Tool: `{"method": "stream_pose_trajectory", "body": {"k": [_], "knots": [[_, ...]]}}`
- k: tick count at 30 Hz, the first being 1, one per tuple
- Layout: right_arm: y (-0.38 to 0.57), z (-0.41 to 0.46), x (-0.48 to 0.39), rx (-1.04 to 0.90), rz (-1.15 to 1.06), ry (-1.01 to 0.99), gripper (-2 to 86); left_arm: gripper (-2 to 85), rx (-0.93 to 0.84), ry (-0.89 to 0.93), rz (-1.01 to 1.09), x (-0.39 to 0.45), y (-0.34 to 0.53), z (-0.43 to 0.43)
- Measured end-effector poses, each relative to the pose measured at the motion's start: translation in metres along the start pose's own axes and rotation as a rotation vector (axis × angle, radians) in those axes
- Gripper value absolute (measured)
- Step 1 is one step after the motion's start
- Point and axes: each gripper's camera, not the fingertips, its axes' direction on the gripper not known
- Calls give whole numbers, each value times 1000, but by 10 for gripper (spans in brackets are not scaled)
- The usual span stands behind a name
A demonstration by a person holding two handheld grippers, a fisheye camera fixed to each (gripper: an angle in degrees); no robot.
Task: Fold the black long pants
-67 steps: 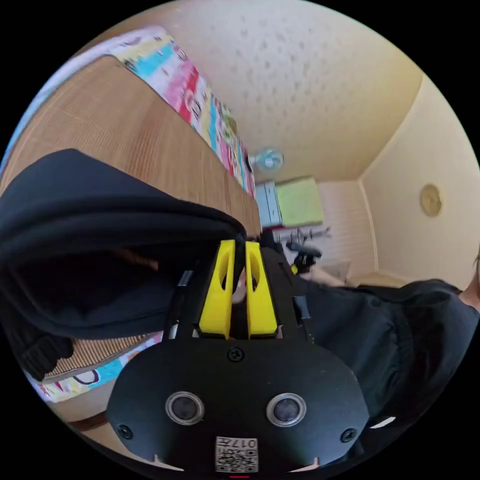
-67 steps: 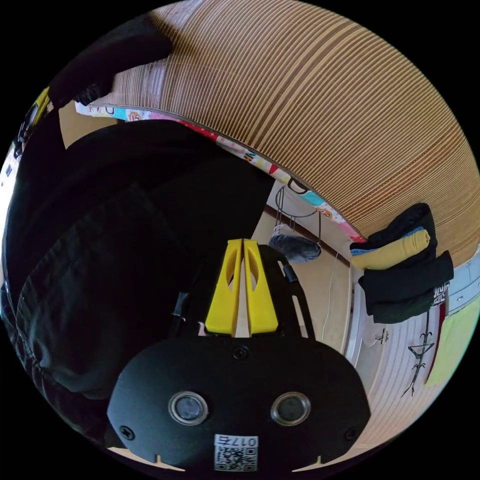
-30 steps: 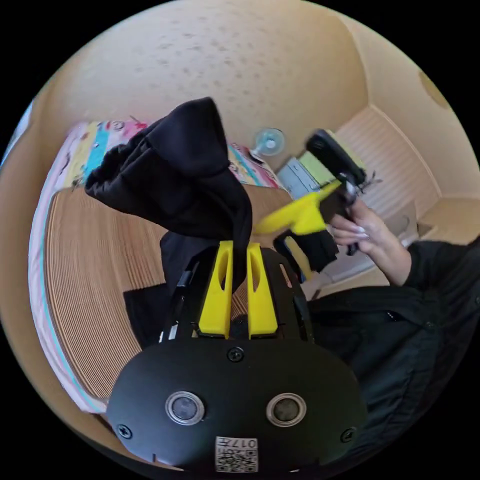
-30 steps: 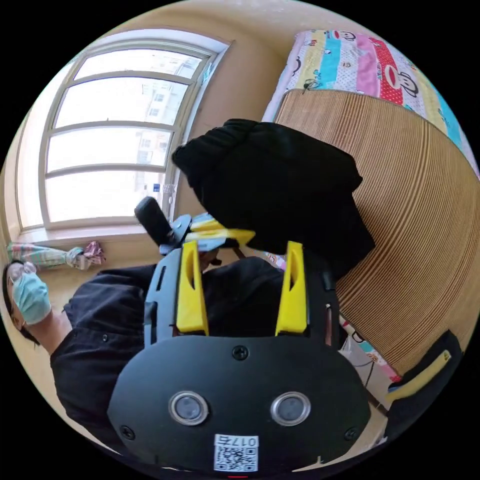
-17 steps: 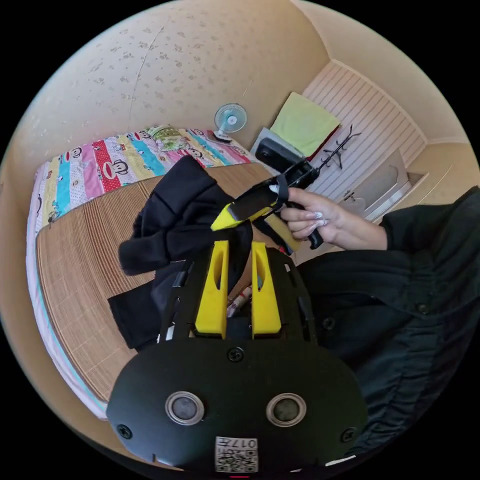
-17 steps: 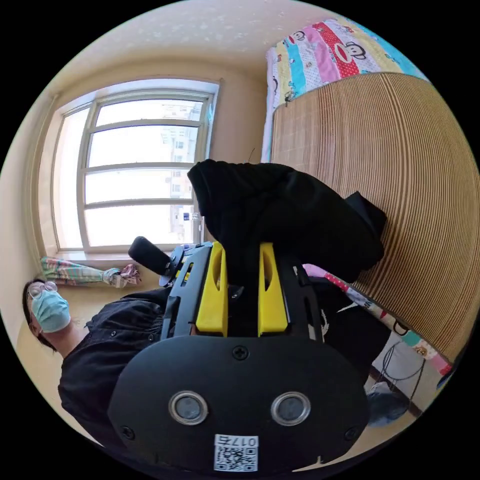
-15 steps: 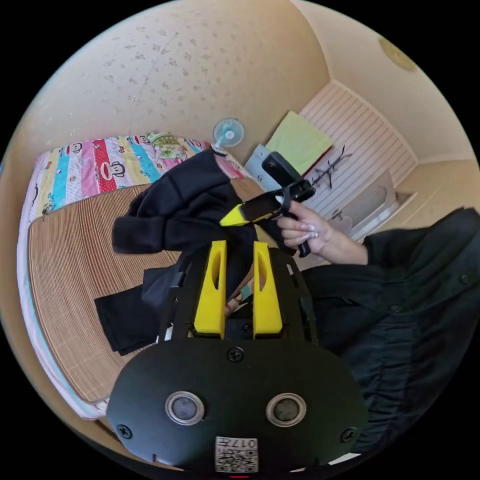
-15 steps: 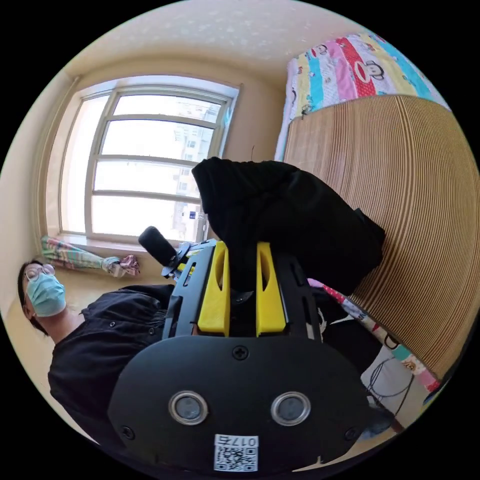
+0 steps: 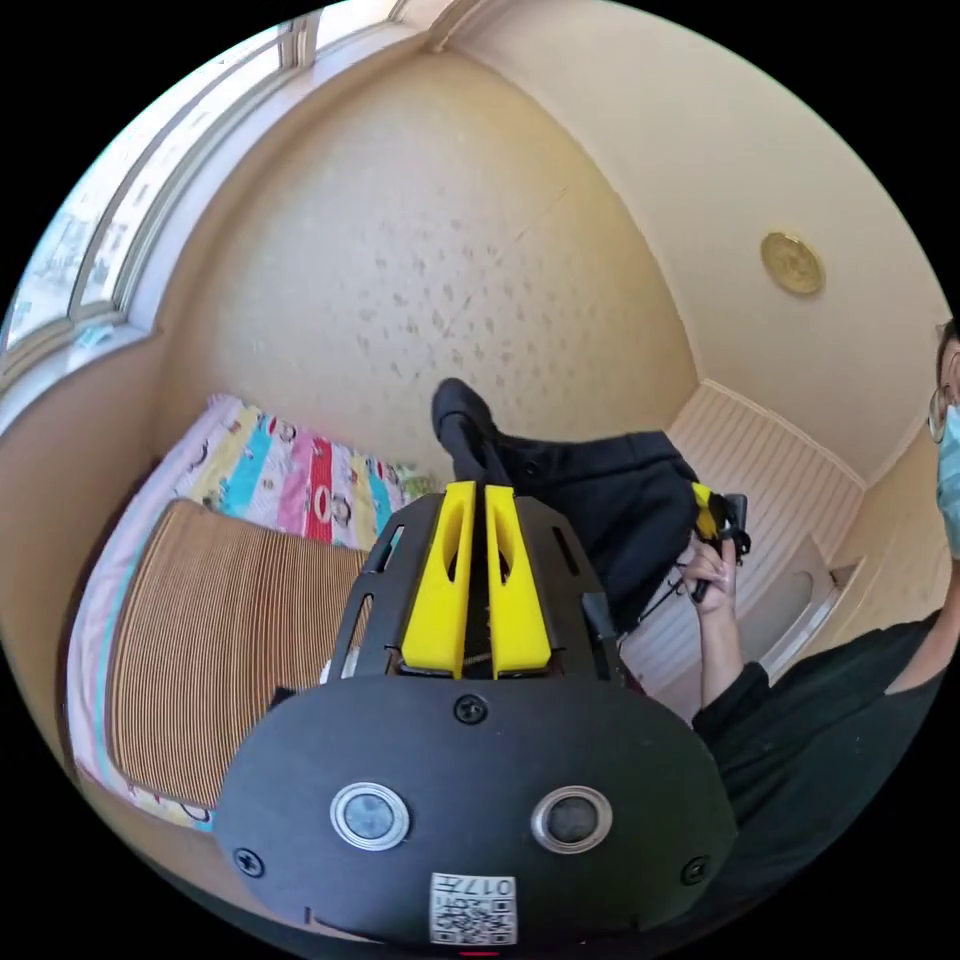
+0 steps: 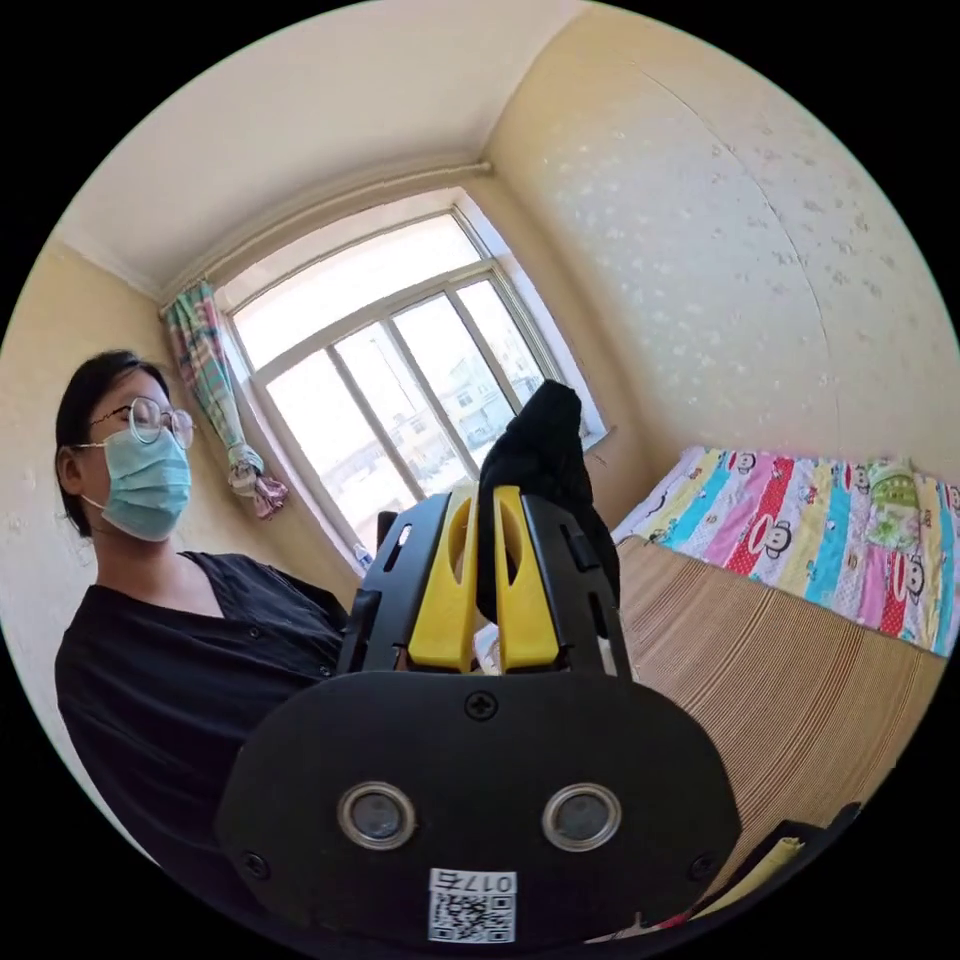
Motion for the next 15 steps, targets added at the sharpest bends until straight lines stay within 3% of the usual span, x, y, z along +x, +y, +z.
{"method": "stream_pose_trajectory", "body": {"k": [5, 8, 15], "knots": [[-39, -83, -95, 177, -273, -4, 26, -2, 294, 89, 175, 59, -61, -48], [-54, -122, -164, 238, -448, 122, 25, 0, 481, 135, 313, 98, -75, -83], [-16, -140, -241, 410, -450, 479, 25, 1, 700, 198, 366, 122, -28, -110]]}}
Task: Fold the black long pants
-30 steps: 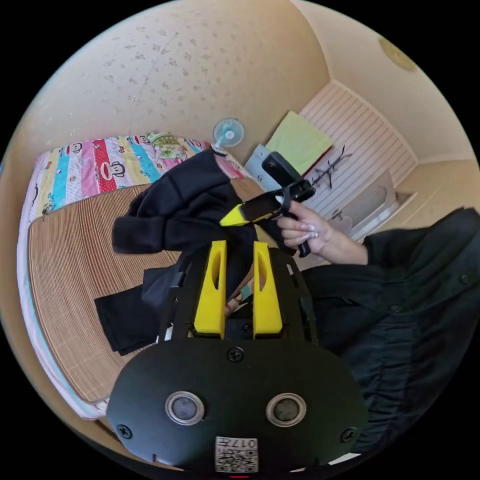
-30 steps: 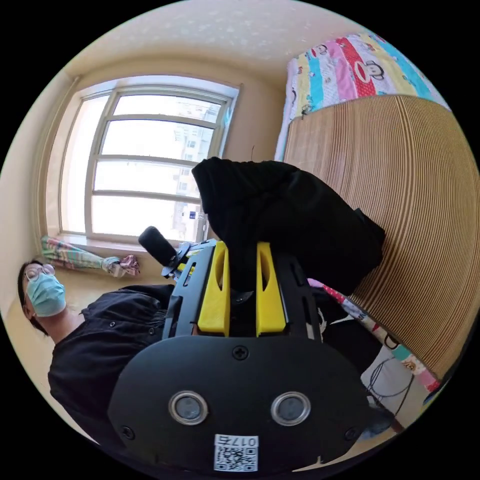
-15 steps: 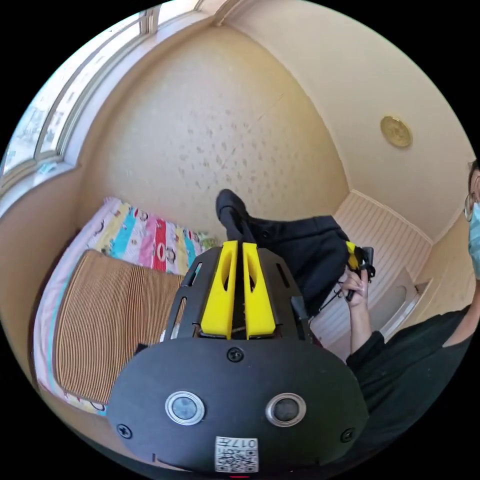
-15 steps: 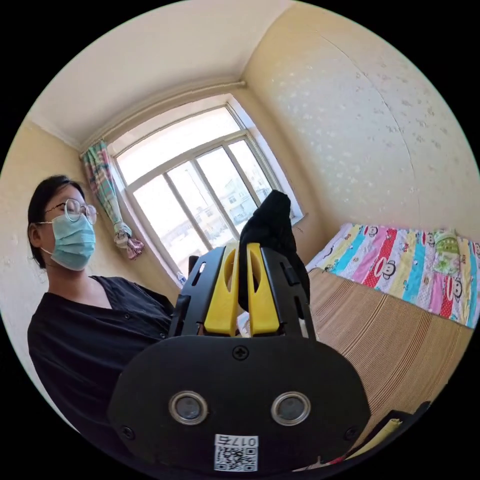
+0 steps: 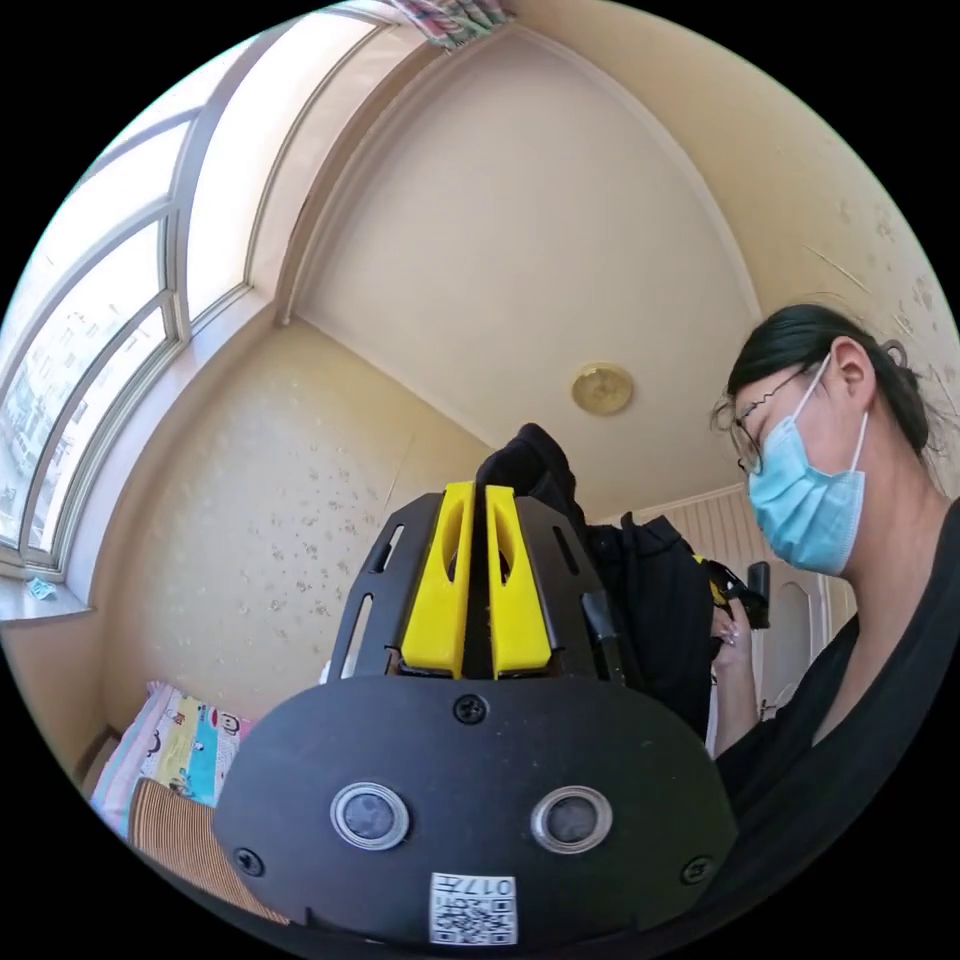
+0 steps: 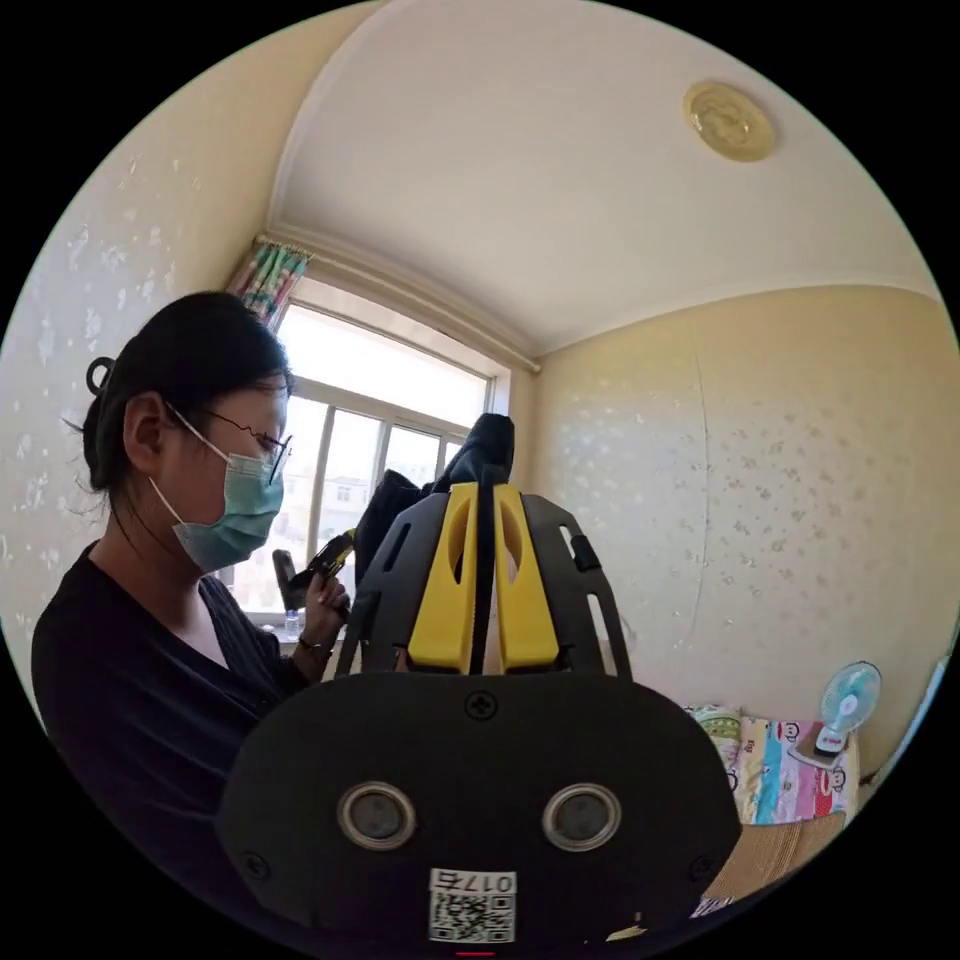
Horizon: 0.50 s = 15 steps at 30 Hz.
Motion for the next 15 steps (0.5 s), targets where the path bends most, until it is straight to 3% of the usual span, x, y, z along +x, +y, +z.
{"method": "stream_pose_trajectory", "body": {"k": [3, 6, 10, 13, 15], "knots": [[18, 13, -1, -43, 37, 221, 24, 0, -35, -93, 10, 3, 27, 5], [25, 54, 53, -127, 147, 287, 23, -1, -149, -131, 6, -24, 54, 54], [25, 150, 182, -278, 274, 356, 22, -2, -380, -138, -98, -119, 99, 196], [30, 292, 345, -464, 364, 427, 21, -1, -646, -203, -71, -201, 141, 351], [48, 356, 409, -595, 390, 446, 19, -4, -801, -265, -56, -255, 183, 428]]}}
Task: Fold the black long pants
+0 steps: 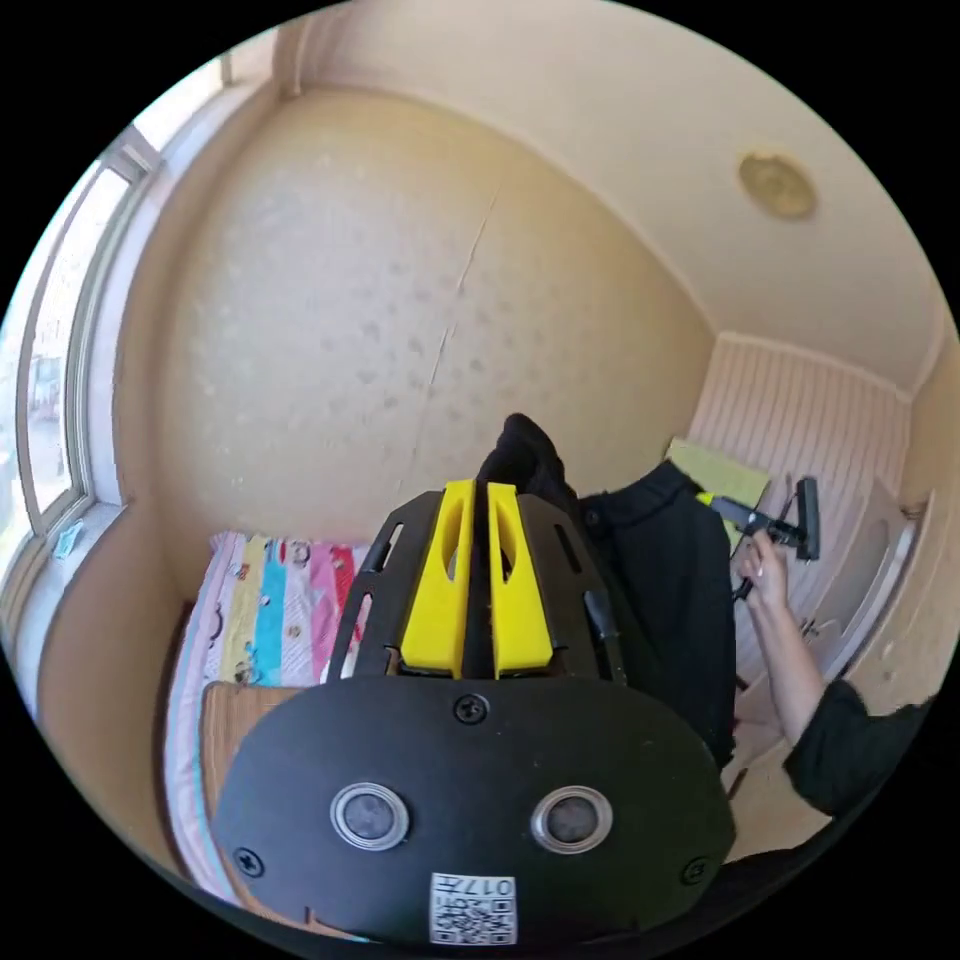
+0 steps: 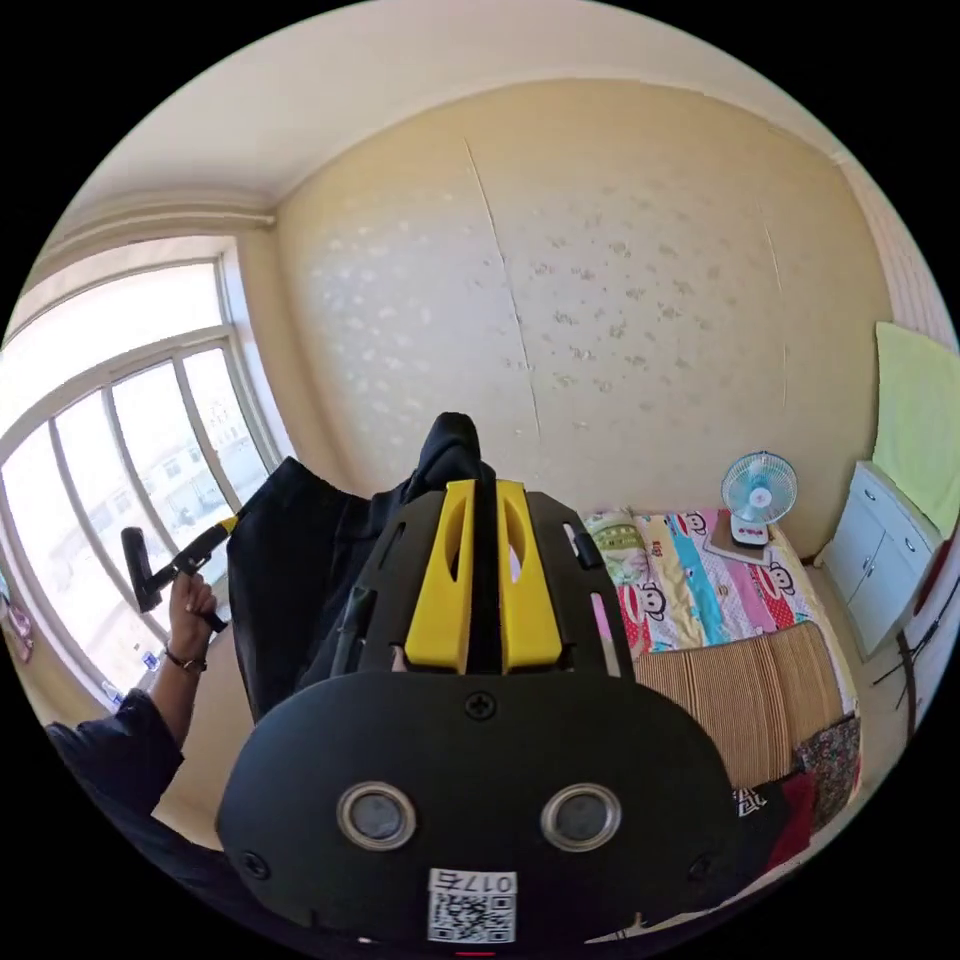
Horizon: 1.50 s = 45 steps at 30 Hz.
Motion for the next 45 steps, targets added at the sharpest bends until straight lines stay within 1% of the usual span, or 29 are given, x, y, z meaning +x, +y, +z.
{"method": "stream_pose_trajectory", "body": {"k": [2, 3, 5, 6, 7, 8, 9, 10, 11, 12, 14, 16, 19, 20, 21, 22, 25, 27, 29, 30, 31, 33, 34, 36, 38, 40, 41, 43, 45], "knots": [[-12, 65, 22, -97, 32, 27, 17, -6, -149, -138, -70, -50, 9, 92], [-6, 106, 35, -161, 40, -12, 15, -5, -189, -148, -82, -62, 19, 111], [21, 167, 56, -285, 31, -94, 11, 0, -361, -151, -80, -106, 85, 181], [51, 209, 71, -380, 43, -124, 9, 2, -407, -165, -76, -116, 107, 196], [69, 229, 79, -428, 53, -130, 8, 4, -505, -211, -77, -135, 160, 225], [111, 271, 96, -533, 76, -133, 6, 6, -613, -246, -88, -155, 218, 252], [155, 310, 111, -646, 104, -133, 6, 6, -675, -254, -96, -165, 248, 265], [202, 347, 127, -774, 146, -139, 5, 6, -803, -264, -118, -185, 308, 288], [225, 364, 134, -833, 169, -145, 5, 6, -920, -278, -144, -205, 366, 307], [270, 391, 146, -930, 208, -166, 5, 5, -968, -287, -152, -214, 393, 313], [324, 418, 158, -1026, 242, -190, 5, 4, -1116, -341, -163, -245, 483, 330], [378, 442, 164, -1139, 257, -182, 6, 2, -1214, -383, -167, -267, 538, 337], [417, 451, 160, -1209, 228, -168, 7, -5, -1361, -445, -255, -303, 617, 334], [436, 452, 154, -1254, 191, -153, 7, -7, -1228, -424, -278, -305, 622, 316], [445, 443, 148, -1211, 152, -152, 7, -8, -1173, -416, -285, -305, 624, 307], [444, 422, 146, -1100, 151, -142, 7, -8, -1141, -383, -317, -305, 632, 294], [452, 403, 154, -1129, 271, -199, 8, -9, -1156, -316, -318, -283, 658, 265], [457, 384, 163, -1208, 374, -294, 12, -9, -1174, -280, -316, -266, 668, 248], [446, 355, 172, -1127, 388, -310, 16, -9, -1215, -200, -321, -252, 678, 232], [436, 334, 184, -1052, 407, -281, 22, -9, -1224, -186, -329, -250, 681, 228], [433, 325, 192, -1026, 432, -250, 26, -8, -1257, -173, -369, -250, 690, 221], [428, 299, 230, -964, 567, -118, 62, -8, -1217, -172, -409, -253, 689, 206], [429, 295, 245, -961, 602, -118, 93, -8, -1218, -176, -415, -257, 688, 200], [434, 301, 259, -990, 632, -179, 114, -7, -1193, -172, -407, -264, 683, 192], [432, 309, 261, -999, 619, -243, 108, -5, -1108, -125, -445, -276, 672, 180], [427, 327, 251, -1076, 565, -407, 71, -2, -1046, -73, -475, -284, 662, 176], [425, 330, 248, -1089, 562, -439, 64, 4, -1019, -26, -484, -287, 654, 177], [407, 327, 239, -1047, 566, -442, 46, 26, -979, 48, -491, -287, 638, 181], [357, 316, 212, -948, 467, -449, 35, 47, -924, 158, -504, -282, 614, 187]]}}
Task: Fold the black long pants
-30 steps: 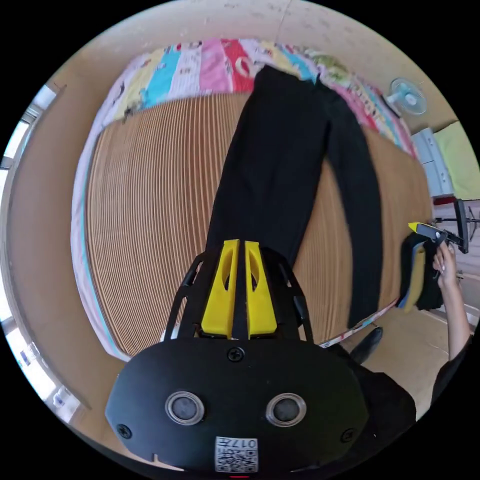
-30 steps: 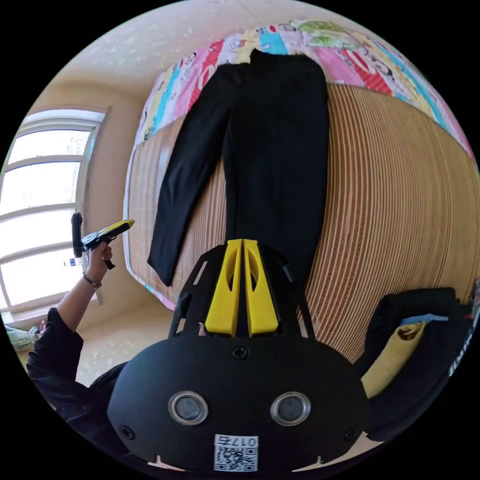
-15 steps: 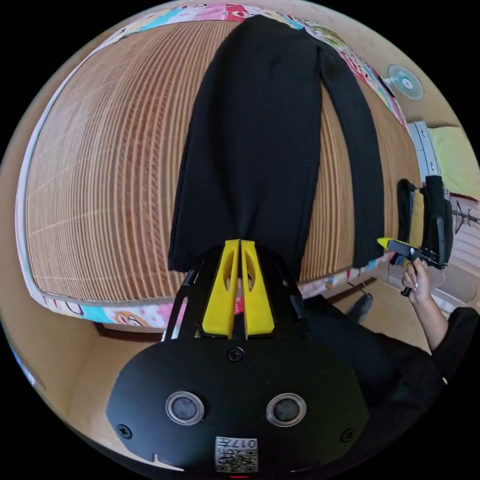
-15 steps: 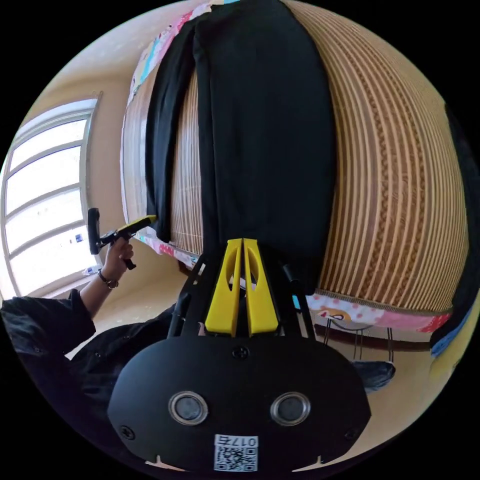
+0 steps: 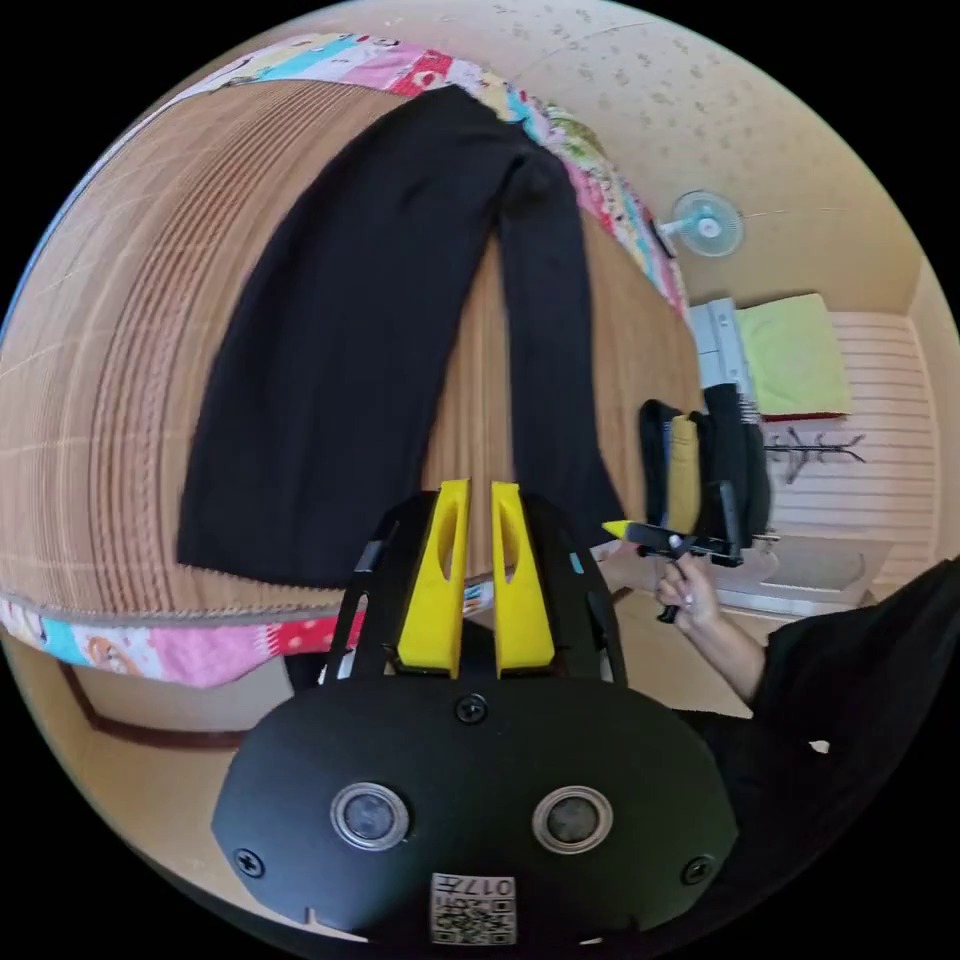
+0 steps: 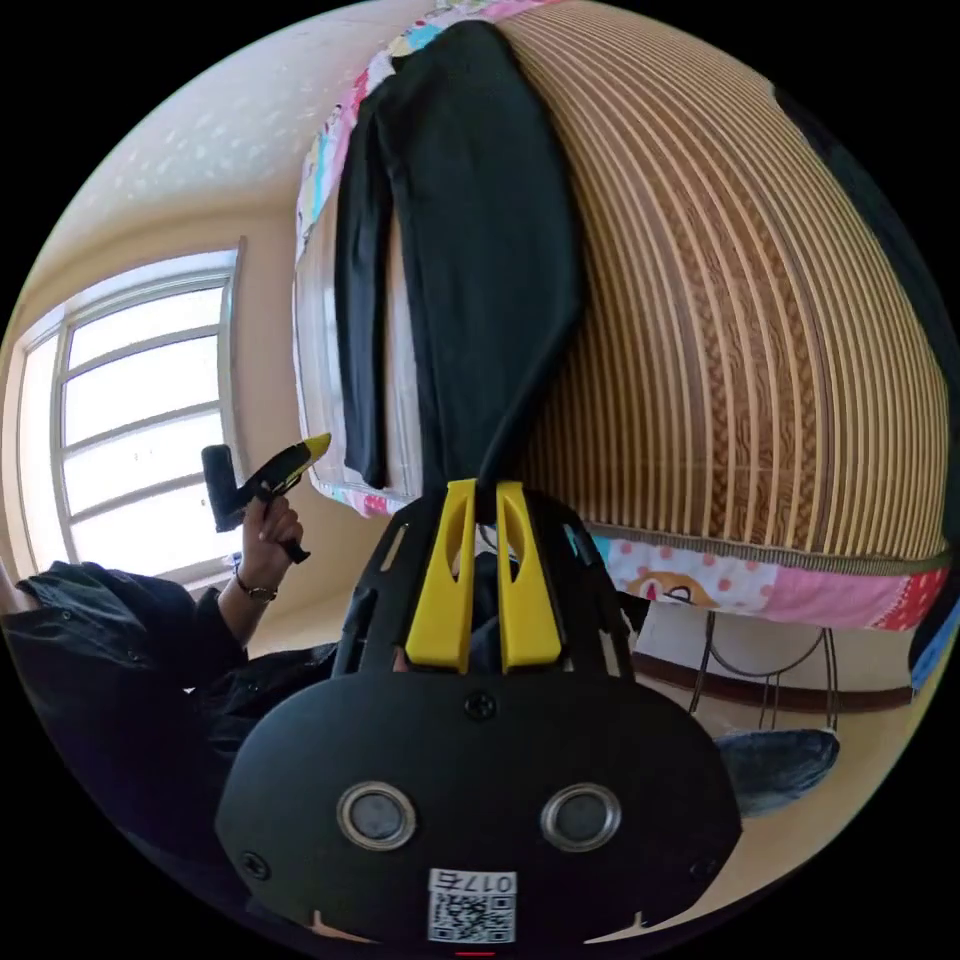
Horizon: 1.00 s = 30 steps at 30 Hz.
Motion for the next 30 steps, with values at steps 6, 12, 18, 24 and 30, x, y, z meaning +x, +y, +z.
{"method": "stream_pose_trajectory", "body": {"k": [6, 12, 18, 24, 30], "knots": [[-48, -1, -135, -86, -377, -99, 26, 136, -108, 215, 79, 49, -65, -27], [-105, 22, -168, -294, -385, -271, 22, 82, -352, 145, 80, 23, -96, -35], [-175, -9, -133, -497, -282, -212, 37, 25, -304, 95, 91, -3, -83, -72], [-340, -93, -43, -45, -85, -174, 92, 16, -293, 229, 44, -38, -68, -89], [-463, -127, -14, 321, 59, -117, 151, 16, -302, 272, 144, -50, -54, -109]]}}
